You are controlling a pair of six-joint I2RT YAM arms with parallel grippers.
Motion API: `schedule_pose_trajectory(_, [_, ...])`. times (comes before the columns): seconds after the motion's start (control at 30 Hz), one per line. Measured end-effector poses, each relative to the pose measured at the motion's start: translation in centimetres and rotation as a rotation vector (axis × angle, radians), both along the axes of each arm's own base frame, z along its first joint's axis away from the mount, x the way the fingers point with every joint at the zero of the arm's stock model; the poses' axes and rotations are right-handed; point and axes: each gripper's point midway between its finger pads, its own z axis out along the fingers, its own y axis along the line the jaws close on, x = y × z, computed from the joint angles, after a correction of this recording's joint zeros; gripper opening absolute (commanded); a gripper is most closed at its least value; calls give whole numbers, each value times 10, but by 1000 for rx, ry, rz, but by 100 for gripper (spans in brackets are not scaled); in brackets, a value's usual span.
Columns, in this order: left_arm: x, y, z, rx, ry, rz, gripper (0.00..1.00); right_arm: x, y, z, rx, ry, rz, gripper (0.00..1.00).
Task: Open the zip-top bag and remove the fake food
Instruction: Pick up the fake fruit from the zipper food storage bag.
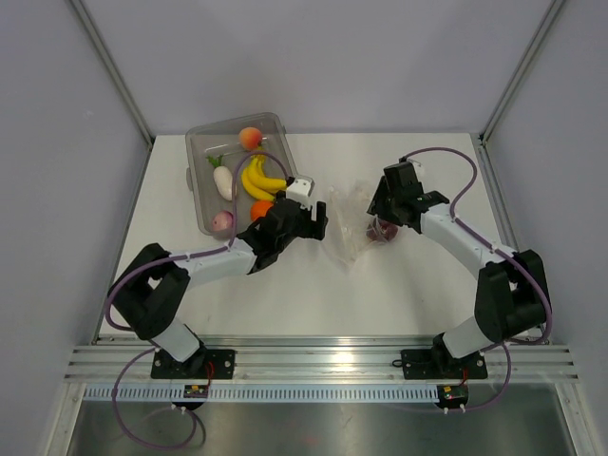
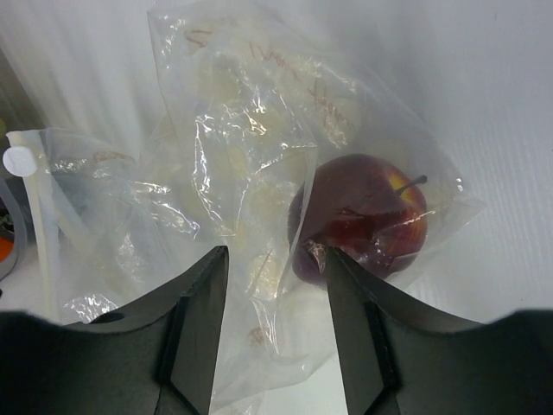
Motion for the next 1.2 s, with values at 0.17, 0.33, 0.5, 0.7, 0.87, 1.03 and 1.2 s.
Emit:
schedule_pose_trajectory(0.17, [-6,-2,-10,13,39,-26,82,-2,-9,13,-5,-46,-45,61])
schedule_pose_trajectory(0.33, [-11,-10,-12,11,68,-71,79,-5,-20,20,-15,-79,-98,62])
schedule_pose_trajectory(0.5, [-16,-28,-17,24,82,-150,78,-3,-35,21,-21,-89,-170,61])
schedule_pose_trajectory(0.7, [-33,-60,-24,71,78,-270,78,1,-49,18,7,-73,-242,60])
schedule_pose_trajectory(0.87, [-45,-77,-30,110,72,-340,78,2,-55,3,35,-26,-261,64])
schedule_pose_trajectory(1.03, [-52,-84,-36,139,70,-375,78,2,-56,-10,40,13,-258,62])
schedule_pose_trajectory(1.2, [-54,-86,-37,156,57,-384,78,2,-58,-25,16,48,-258,61])
